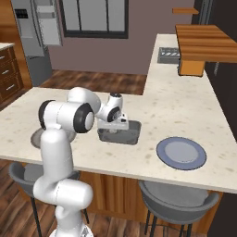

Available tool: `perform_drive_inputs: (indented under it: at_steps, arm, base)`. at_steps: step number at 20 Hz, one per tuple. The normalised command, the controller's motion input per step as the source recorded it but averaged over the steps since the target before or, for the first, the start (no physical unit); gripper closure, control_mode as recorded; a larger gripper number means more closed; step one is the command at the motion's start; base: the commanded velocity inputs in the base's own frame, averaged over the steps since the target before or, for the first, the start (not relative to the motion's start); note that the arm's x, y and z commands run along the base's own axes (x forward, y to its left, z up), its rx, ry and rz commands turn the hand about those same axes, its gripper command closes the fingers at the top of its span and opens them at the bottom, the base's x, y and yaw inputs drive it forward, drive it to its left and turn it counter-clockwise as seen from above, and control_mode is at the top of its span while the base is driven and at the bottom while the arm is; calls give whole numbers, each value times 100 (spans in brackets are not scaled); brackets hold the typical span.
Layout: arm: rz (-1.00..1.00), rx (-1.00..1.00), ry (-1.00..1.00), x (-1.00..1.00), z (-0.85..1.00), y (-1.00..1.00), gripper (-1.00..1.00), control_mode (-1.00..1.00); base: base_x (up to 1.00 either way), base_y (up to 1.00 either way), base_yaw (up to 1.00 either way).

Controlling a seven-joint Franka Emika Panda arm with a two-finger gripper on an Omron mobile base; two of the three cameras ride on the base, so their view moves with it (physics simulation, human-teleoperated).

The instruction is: Place two dumplings into each of the tupperware containers and then place the containers in the fridge.

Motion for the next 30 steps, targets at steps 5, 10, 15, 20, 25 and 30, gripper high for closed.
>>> perform_drive_inputs:
  at_steps: [5, 10, 15, 20, 25, 30]
  arm:
    - [0, 0, 0, 0, 0, 0, -100, -100]
    - [0, 0, 0, 0, 0, 0, -100, -100]
    - [-1, 0, 3, -9, 34, 4, -100, -100]
    - [-4, 0, 10, -34, 52, 35, -100, -100]
    - [-1, 0, 10, -53, 32, 63, -100, -100]
    - [0, -1, 11, -59, 10, 84, -100, -100]
  base:
    - [0, 0, 0]
    - [0, 0, 0]
    - [0, 0, 0]
    - [0, 0, 0]
    - [0, 0, 0]
    - [0, 0, 0]
